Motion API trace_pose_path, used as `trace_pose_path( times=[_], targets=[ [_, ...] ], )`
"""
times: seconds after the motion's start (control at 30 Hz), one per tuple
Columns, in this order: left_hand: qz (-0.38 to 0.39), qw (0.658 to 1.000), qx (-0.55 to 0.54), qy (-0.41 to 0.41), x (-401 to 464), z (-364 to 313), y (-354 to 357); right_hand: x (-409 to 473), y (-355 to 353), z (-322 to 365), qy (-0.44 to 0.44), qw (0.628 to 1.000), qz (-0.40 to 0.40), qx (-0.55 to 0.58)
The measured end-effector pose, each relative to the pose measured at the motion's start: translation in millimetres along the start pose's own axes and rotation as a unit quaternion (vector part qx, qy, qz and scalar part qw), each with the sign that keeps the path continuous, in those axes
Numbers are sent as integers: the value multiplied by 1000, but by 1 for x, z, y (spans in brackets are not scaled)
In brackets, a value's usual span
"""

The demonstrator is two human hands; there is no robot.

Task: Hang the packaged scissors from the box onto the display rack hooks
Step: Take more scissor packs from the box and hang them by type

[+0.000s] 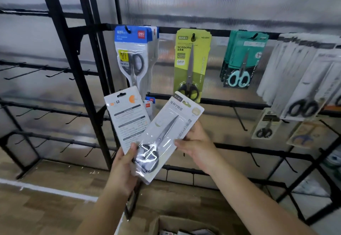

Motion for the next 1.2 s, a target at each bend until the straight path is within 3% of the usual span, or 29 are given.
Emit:
trace_pose_path(
  times=[0.3,0.5,0.6,0.77,1.2],
  targets=[
    [128,991,39,-18,13,30,100,-41,-124,50,-78,947,-312,-27],
    [191,977,81,-54,23,63,173,-92,-211,96,-141,889,-435,-26],
    [224,969,86,-60,20,78,206,-117,-247,130,-163,850,-492,-97],
    [258,959,83,-78,13,97,238,-126,-295,188,-138,799,-523,-263],
    [235,962,105,-92,16,100,232,-116,-331,195,-65,779,-521,-343]
  ],
)
Point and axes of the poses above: each hand's wrist, its own x-axis towards the middle knuckle, its own y-axis out of the palm, z = x × y, the point moved 10 cm from there along x, towards the middle knuckle, and after that the axes turned 12 degrees about -x, right-handed, at the moved point
